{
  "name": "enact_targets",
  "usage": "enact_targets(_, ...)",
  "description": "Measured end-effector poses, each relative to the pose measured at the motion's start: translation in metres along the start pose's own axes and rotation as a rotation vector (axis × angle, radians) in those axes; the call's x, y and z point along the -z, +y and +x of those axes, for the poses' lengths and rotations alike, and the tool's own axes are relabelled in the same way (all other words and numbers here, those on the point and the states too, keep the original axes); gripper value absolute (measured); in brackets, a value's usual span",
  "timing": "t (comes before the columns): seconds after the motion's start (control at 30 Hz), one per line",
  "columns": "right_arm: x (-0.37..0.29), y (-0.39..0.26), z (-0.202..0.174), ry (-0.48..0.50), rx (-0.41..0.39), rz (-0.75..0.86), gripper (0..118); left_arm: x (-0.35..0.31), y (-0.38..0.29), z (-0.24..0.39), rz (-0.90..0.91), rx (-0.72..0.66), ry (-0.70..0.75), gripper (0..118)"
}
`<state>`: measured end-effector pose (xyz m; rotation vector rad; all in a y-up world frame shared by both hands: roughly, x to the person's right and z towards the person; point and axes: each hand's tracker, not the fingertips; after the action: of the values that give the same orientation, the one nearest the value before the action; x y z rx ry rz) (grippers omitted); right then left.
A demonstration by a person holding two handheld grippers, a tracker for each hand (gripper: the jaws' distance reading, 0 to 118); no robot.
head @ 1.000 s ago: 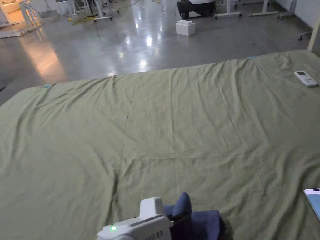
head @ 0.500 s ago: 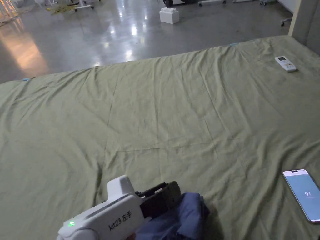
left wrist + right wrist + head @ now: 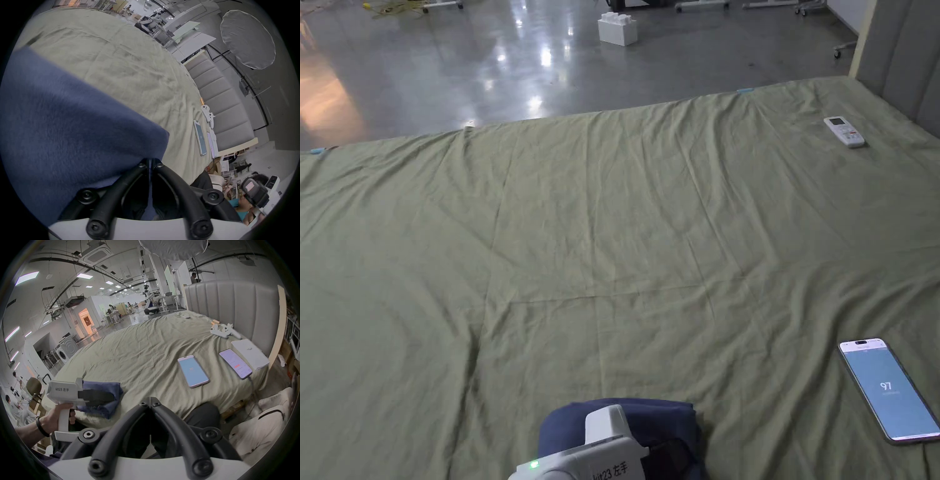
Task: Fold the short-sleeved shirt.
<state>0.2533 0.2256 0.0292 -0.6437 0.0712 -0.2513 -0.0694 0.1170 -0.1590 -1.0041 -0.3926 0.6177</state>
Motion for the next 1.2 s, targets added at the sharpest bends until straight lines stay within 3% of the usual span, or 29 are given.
enact_targets(0.1,0.023,-0.003,-0.011,0.098,0.006,-0.061,0,-0.045,0.012,0.011,0.091,0.013,-0.03,5)
enact_targets(0.23,0.072,0.003,-0.045,0.21,-0.076,-0.145,0,-0.13,0.022,0.005,0.313,-0.014,-0.152,5)
enact_targets(0.27,0.085,0.006,-0.053,0.229,-0.068,-0.15,0,-0.144,0.021,0.001,0.339,-0.018,-0.144,5)
enact_targets(0.37,0.139,0.018,-0.079,0.373,0.067,-0.197,0,-0.176,0.009,-0.027,0.372,-0.076,-0.067,5)
enact_targets(0.43,0.173,0.022,-0.093,0.407,0.091,-0.251,0,-0.184,0.001,-0.048,0.357,-0.121,-0.049,5)
enact_targets(0.5,0.204,0.018,-0.109,0.235,-0.033,-0.382,0,-0.193,-0.011,-0.062,0.37,-0.118,-0.018,10)
enact_targets(0.53,0.218,0.012,-0.111,0.183,-0.066,-0.462,0,-0.196,-0.015,-0.067,0.393,-0.131,-0.006,22)
enact_targets(0.57,0.232,-0.002,-0.106,0.217,-0.07,-0.517,0,-0.198,-0.017,-0.074,0.401,-0.151,-0.01,39)
enact_targets(0.63,0.233,-0.011,-0.092,0.266,-0.074,-0.411,0,-0.199,-0.016,-0.088,0.402,-0.217,-0.053,78)
enact_targets(0.67,0.228,-0.009,-0.089,0.272,-0.011,-0.435,0,-0.199,-0.017,-0.093,0.402,-0.241,-0.057,83)
enact_targets(0.7,0.224,-0.006,-0.089,0.25,0.018,-0.447,0,-0.199,-0.015,-0.098,0.401,-0.242,-0.07,84)
enact_targets(0.77,0.227,-0.008,-0.093,0.255,-0.084,-0.44,0,-0.194,-0.009,-0.107,0.38,-0.237,-0.094,84)
enact_targets(0.9,0.224,-0.008,-0.089,0.253,-0.027,-0.446,0,-0.165,0.011,-0.114,0.284,-0.169,-0.108,84)
enact_targets(1.03,0.224,-0.009,-0.088,0.262,-0.009,-0.441,0,-0.123,0.033,-0.112,0.183,0.004,-0.084,85)
enact_targets(1.2,0.222,-0.01,-0.09,0.255,-0.005,-0.435,0,-0.076,0.054,-0.12,0.014,-0.026,-0.098,89)
